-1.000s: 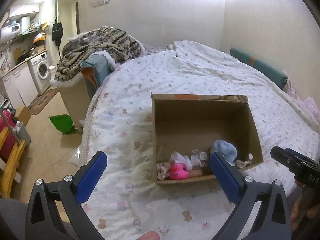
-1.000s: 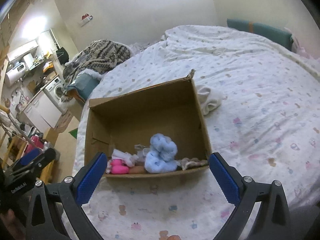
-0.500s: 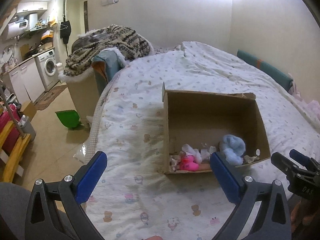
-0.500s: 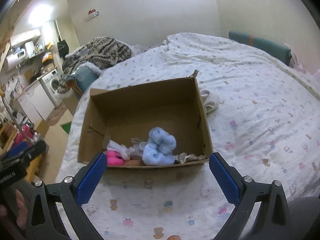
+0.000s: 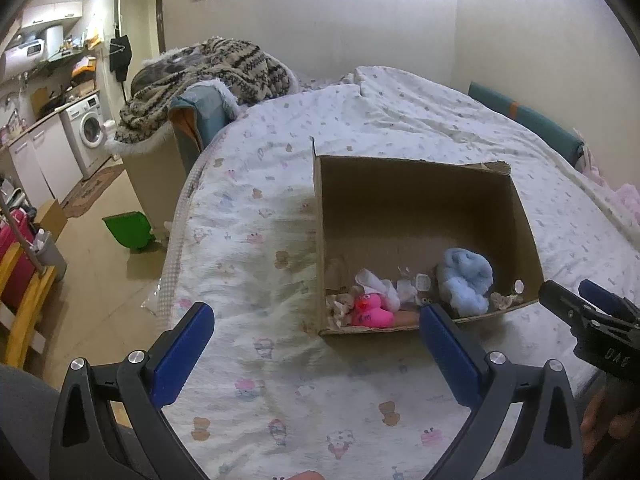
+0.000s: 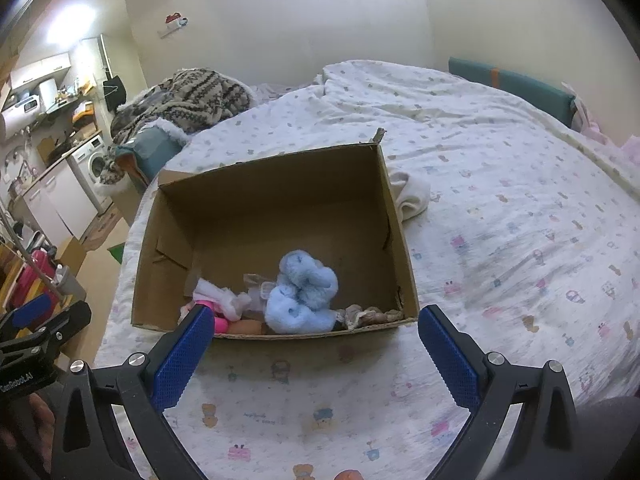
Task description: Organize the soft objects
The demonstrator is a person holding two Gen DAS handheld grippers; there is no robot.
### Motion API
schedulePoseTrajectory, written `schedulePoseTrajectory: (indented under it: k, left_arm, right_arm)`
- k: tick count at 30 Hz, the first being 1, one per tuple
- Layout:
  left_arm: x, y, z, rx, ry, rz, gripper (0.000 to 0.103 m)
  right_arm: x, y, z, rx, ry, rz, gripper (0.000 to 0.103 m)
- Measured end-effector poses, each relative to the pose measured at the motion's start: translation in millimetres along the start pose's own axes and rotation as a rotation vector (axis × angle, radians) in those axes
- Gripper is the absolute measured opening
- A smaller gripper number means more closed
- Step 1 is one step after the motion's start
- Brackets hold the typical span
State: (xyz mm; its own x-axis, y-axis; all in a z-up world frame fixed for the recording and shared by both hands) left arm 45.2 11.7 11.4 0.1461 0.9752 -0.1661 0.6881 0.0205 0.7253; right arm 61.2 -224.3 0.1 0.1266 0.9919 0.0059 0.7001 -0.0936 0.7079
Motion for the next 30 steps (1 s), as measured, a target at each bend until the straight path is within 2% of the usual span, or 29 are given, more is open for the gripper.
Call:
schedulePoseTrajectory:
  k: [30]
  left_arm:
    - [-2.5,-1.1,5.1,0.026,-0.034,-0.012,0.102]
  right_arm:
    - [3.5,-0.6,3.0,-0.001,-0.005,-0.024,0.103]
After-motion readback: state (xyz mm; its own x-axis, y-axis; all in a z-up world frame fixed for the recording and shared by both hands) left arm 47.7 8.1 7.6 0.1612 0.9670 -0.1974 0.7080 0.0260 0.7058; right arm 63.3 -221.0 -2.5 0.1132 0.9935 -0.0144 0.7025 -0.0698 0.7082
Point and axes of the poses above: each gripper's, at about its wrist camera, not at the fingertips, and z roughly the way its jaws point, x to its left, y to its top, the point moved 3 cm from there along z, roughly the way its jaws point, and after that the axes turned 14 degrees about -y, right-handed, at the moved point
